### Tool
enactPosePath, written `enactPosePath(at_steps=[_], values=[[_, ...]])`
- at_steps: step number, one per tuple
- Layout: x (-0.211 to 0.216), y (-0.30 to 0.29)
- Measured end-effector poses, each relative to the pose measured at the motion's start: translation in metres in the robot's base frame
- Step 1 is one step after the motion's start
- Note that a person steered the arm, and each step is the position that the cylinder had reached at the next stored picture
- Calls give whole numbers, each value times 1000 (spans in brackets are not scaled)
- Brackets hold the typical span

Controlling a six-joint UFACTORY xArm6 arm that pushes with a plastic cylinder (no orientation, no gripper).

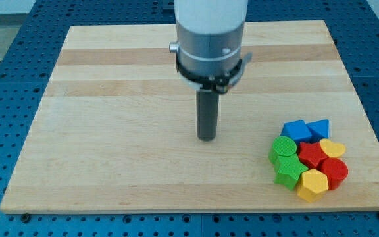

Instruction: Move your hand close to the red circle

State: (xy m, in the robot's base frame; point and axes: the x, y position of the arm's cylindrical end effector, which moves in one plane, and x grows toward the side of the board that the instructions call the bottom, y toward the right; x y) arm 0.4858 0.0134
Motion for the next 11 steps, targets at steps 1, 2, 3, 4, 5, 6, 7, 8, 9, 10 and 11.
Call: enactPosePath(at_steps=[1, 2, 3, 4, 5, 6, 7, 8, 9, 10, 11], values=[[-48, 53], [-61, 161], [-57, 259], [-40, 326], [-34, 332], [32, 332], [107, 331], [131, 314], [130, 256], [129, 195], [118, 159]])
